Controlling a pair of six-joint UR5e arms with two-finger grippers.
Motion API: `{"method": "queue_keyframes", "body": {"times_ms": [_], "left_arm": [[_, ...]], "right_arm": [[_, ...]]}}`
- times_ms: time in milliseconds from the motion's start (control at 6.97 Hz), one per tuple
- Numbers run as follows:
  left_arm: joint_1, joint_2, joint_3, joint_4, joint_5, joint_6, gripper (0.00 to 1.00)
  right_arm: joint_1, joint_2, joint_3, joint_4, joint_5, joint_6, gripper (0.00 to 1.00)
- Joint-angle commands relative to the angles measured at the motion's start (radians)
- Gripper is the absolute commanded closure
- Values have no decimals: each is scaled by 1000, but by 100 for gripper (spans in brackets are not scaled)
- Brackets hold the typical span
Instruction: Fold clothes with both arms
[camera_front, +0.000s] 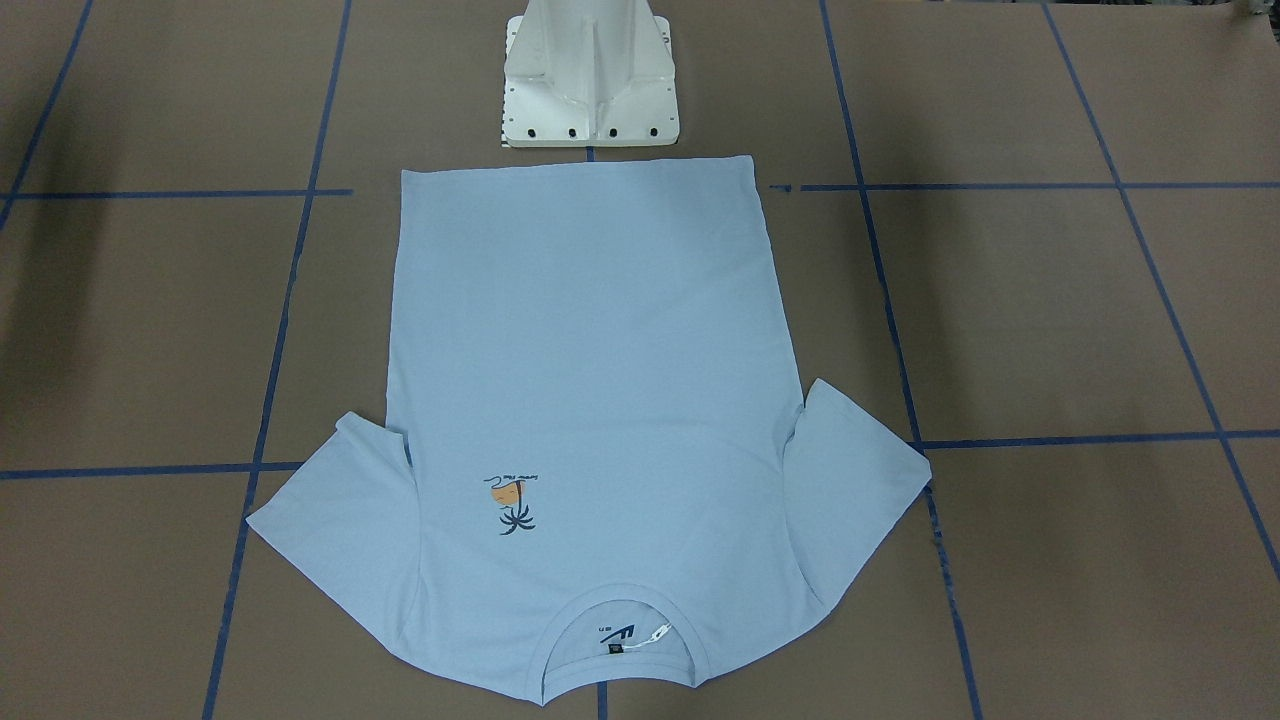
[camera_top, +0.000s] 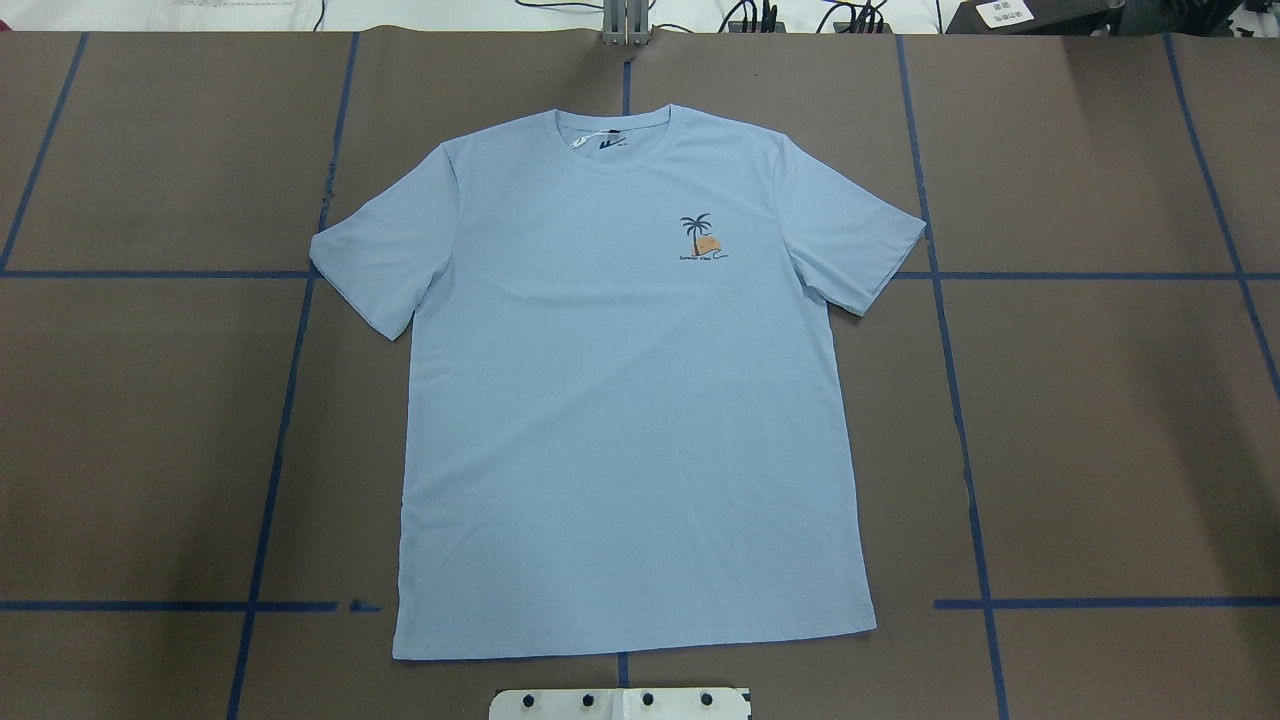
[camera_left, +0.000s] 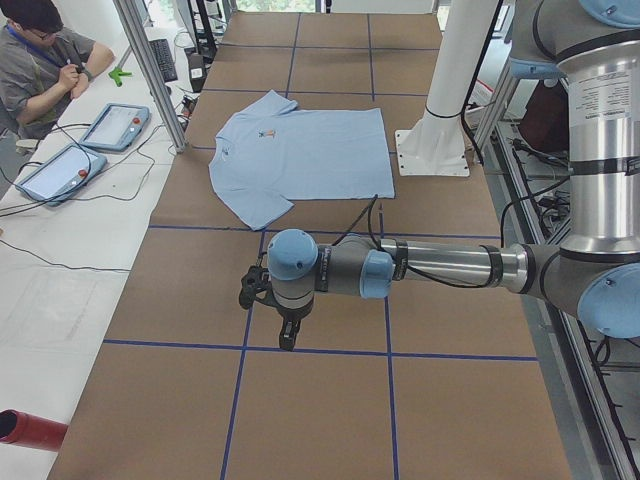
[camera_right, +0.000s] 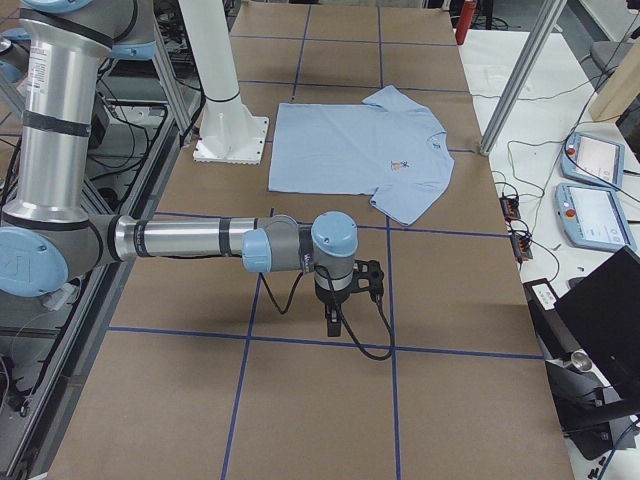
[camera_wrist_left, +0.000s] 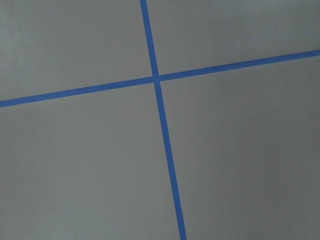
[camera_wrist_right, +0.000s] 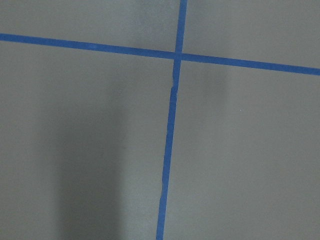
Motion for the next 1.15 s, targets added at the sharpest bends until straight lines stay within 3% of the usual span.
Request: {"method": "queue_keyframes", "body": {"times_ms": [0,287,431,718,1005], "left_arm": [[0,3,-13,2,0,0,0],[-2,11,-23,0,-30,8,0],[0,9,-30,-1,33,5,0],[3,9,-56,-67,258,9,0],[2,17,-31,-164,259,9,0]], "right_arm": [[0,0,3,0,2,0,0],[0,2,28,0,1,-3,0],[-5,2,45,0,1,3,0],[-23,90,46,0,-1,4,0],[-29,176,37,20,-2,4,0]]}}
